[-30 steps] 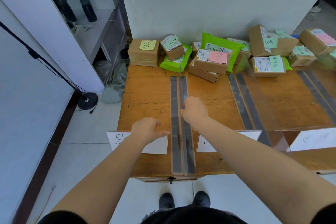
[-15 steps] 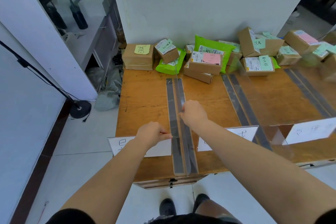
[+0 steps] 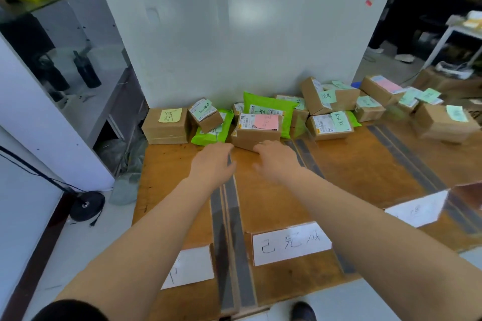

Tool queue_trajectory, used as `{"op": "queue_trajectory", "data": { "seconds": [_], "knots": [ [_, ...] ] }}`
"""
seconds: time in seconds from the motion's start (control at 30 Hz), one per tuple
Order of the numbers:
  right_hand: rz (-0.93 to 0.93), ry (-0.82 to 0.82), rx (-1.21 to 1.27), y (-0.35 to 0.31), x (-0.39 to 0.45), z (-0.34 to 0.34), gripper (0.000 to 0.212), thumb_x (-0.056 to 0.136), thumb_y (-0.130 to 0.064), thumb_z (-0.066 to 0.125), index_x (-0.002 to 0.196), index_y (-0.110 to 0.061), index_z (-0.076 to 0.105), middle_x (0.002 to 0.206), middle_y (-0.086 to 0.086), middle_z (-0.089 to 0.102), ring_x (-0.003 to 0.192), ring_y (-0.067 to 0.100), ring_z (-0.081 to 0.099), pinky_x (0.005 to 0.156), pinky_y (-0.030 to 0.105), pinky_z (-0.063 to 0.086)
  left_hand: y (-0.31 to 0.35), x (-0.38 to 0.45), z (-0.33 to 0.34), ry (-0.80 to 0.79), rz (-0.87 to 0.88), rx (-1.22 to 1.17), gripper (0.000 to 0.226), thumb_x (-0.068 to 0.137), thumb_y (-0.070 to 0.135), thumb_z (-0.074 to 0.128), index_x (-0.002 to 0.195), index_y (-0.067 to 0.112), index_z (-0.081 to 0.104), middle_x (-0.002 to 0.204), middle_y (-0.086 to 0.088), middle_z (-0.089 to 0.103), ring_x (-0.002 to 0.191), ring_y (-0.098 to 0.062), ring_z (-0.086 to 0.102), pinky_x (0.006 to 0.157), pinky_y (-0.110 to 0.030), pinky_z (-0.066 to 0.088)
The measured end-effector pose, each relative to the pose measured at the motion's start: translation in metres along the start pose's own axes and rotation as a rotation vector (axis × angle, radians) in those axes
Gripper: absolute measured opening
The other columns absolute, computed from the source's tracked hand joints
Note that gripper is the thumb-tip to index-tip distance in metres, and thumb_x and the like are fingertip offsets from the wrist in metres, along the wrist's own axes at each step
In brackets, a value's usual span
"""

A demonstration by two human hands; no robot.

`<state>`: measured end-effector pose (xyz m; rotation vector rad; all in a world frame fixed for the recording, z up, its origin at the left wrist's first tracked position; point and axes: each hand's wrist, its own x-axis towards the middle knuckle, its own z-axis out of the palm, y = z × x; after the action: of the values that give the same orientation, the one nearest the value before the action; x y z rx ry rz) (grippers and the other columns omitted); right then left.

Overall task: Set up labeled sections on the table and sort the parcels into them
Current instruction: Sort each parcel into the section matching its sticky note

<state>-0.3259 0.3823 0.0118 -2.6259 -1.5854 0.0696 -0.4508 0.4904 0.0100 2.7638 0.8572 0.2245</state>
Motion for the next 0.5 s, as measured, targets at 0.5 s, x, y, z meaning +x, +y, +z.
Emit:
{"op": "queue_trajectory", "data": {
  "seconds": [0.5],
  "knots": [
    [0.021,-0.172,0.373,0.152,0.159,0.013,0.052,0.087,-0.033,0.058,0.134,-0.015,0.047,0.139,0.007,0.048,0.126,0.025,0.045,0.098,0.032,0.038,0.073,0.147,0.073,0.000,-0.662,-0.660,0.039,0.088,0.031,0.056,0.118,0.006,0.053,0.110,-0.003,0.057,0.093,-0.017,0.050,0.074,-0.024,0.035]
  ]
}}
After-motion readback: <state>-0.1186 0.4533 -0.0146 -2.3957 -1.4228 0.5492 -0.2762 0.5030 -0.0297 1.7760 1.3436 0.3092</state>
